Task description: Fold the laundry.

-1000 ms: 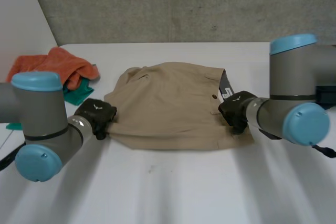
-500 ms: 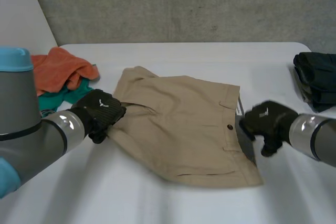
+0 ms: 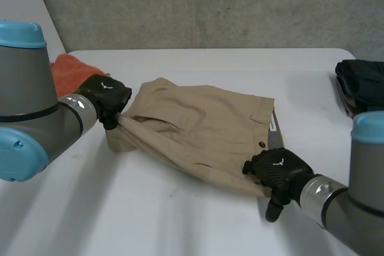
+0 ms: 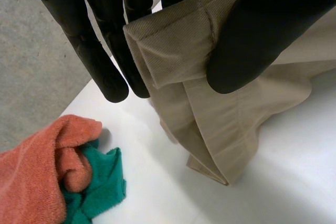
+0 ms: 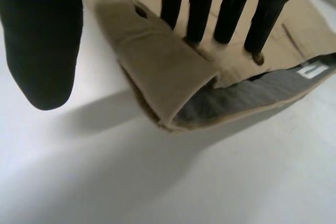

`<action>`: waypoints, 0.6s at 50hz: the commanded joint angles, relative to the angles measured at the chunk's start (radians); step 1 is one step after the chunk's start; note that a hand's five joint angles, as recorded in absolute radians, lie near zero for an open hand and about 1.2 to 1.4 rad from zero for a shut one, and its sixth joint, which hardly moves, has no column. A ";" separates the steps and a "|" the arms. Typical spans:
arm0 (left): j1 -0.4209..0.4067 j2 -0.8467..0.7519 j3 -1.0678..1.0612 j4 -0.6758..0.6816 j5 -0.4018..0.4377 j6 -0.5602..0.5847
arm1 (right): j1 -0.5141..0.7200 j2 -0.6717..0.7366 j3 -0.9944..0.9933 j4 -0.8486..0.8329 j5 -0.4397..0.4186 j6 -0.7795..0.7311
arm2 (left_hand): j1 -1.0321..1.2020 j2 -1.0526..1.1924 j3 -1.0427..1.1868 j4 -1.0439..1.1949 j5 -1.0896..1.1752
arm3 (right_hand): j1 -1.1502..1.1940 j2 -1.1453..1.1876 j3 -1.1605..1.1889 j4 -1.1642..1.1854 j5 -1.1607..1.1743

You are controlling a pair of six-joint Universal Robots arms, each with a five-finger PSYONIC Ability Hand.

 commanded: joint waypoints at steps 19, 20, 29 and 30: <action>-0.026 0.236 -0.382 -0.501 0.334 0.547 | -0.081 -0.130 -0.056 0.403 0.021 -0.630 | 0.238 0.202 0.211 0.197 0.241 | 0.956 0.952 0.964 0.964 1.004; -0.023 0.227 -0.376 -0.498 0.331 0.570 | -0.083 -0.125 -0.070 0.399 0.019 -0.613 | 0.238 0.202 0.211 0.197 0.241 | 0.956 0.952 0.964 0.964 1.004; -0.003 0.014 -0.022 -0.410 0.217 0.440 | -0.055 0.044 -0.297 0.302 0.035 -0.441 | 0.238 0.202 0.211 0.197 0.241 | 0.956 0.952 0.964 0.964 1.004; -0.003 -0.006 0.027 -0.397 0.197 0.418 | -0.052 0.063 -0.329 0.287 0.042 -0.419 | 0.238 0.202 0.211 0.197 0.241 | 0.956 0.952 0.964 0.964 1.004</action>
